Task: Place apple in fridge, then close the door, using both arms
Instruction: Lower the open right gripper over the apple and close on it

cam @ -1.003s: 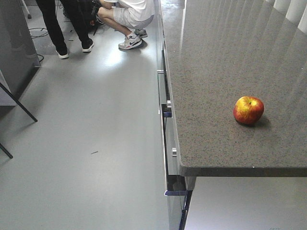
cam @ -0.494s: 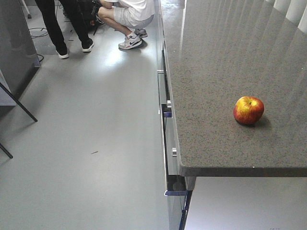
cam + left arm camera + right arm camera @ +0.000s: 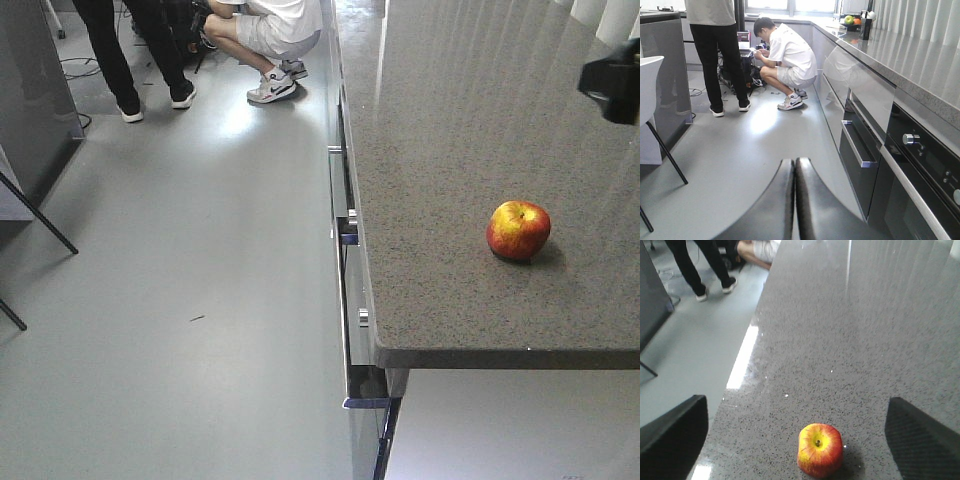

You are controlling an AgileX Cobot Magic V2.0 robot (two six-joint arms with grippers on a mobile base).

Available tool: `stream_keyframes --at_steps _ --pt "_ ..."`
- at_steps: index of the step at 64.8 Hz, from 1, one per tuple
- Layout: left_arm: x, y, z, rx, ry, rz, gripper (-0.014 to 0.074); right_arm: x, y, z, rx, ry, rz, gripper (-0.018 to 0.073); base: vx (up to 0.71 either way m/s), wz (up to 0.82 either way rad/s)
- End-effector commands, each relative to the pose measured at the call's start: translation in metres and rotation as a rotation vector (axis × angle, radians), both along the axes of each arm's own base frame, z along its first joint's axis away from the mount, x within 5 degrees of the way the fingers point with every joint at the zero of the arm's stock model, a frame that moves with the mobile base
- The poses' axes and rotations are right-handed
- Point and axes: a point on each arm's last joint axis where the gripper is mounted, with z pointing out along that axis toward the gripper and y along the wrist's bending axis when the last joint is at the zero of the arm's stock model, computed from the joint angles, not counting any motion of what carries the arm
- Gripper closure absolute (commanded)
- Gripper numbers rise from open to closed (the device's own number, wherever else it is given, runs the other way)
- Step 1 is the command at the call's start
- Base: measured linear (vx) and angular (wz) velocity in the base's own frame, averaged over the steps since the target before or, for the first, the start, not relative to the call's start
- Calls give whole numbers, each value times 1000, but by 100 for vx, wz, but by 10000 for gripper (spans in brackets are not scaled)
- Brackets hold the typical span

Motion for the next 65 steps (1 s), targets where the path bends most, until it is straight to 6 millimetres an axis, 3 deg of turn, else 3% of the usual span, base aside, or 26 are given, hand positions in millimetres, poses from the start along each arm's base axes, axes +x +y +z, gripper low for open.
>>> stream_keyframes --at_steps 1,17,27,65 --pt "-2 -1 14 -10 -107 -8 603 21 -1 18 3 -50 -3 -130 0 0" --pt "-2 -1 14 -10 -107 -8 603 85 -10 -9 41 141 -27 -123 0 0" --pt "-2 -1 14 -10 -107 -8 603 111 -16 -33 30 230 -31 -115 0 0" --pt "-2 -1 14 -10 -107 -8 603 156 -18 -117 30 435 -28 -94 0 0"
